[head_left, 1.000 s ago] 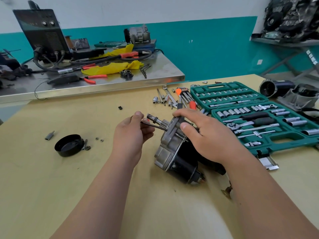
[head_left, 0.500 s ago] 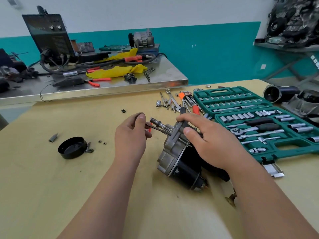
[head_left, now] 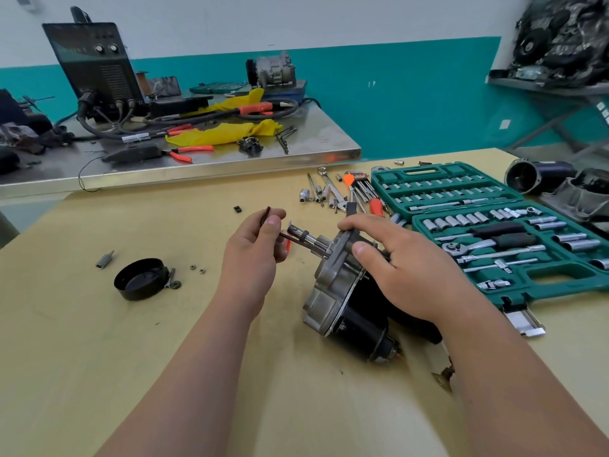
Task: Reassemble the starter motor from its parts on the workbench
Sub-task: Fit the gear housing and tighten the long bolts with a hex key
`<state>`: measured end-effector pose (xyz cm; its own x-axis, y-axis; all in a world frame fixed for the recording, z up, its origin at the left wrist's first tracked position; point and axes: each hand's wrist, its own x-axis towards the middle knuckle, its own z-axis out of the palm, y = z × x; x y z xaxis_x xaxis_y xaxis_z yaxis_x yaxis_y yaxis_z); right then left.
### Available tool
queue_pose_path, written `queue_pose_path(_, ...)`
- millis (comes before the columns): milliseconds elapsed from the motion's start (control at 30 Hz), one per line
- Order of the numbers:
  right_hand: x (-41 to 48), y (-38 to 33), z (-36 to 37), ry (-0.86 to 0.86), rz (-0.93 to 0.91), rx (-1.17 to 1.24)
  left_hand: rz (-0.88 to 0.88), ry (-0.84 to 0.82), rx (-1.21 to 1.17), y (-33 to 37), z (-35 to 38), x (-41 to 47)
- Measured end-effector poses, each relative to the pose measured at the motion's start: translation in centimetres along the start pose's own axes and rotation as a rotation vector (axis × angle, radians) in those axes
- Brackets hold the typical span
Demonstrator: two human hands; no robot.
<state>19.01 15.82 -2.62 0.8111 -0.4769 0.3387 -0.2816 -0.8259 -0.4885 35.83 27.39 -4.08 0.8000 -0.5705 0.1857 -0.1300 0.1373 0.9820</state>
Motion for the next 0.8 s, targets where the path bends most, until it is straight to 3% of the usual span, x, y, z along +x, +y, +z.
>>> queue_pose_path(133, 0.0, 0.1, 0.0, -0.004, -0.007, 0.002, 0.135, -0.004, 0.502, 1.1, -0.7, 0.6)
queue_pose_path(267, 0.0, 0.1, 0.0, -0.01, -0.007, 0.003, 0.075, -0.01, 0.824, 1.9, 0.5, 1.1)
queue_pose_path(433, 0.0, 0.0, 0.0, -0.007, -0.006, -0.001, -0.073, 0.026, 0.654, 1.3, 2.6, 0.4)
queue_pose_path(667, 0.1, 0.1, 0.0, 0.003, -0.012, -0.009, 0.054, 0.124, 0.375, 1.0, 2.7, -0.3)
queue_pose_path(800, 0.0, 0.0, 0.0, 0.006, -0.015, -0.014, 0.175, 0.146, 0.398, 0.9, 2.9, -0.4)
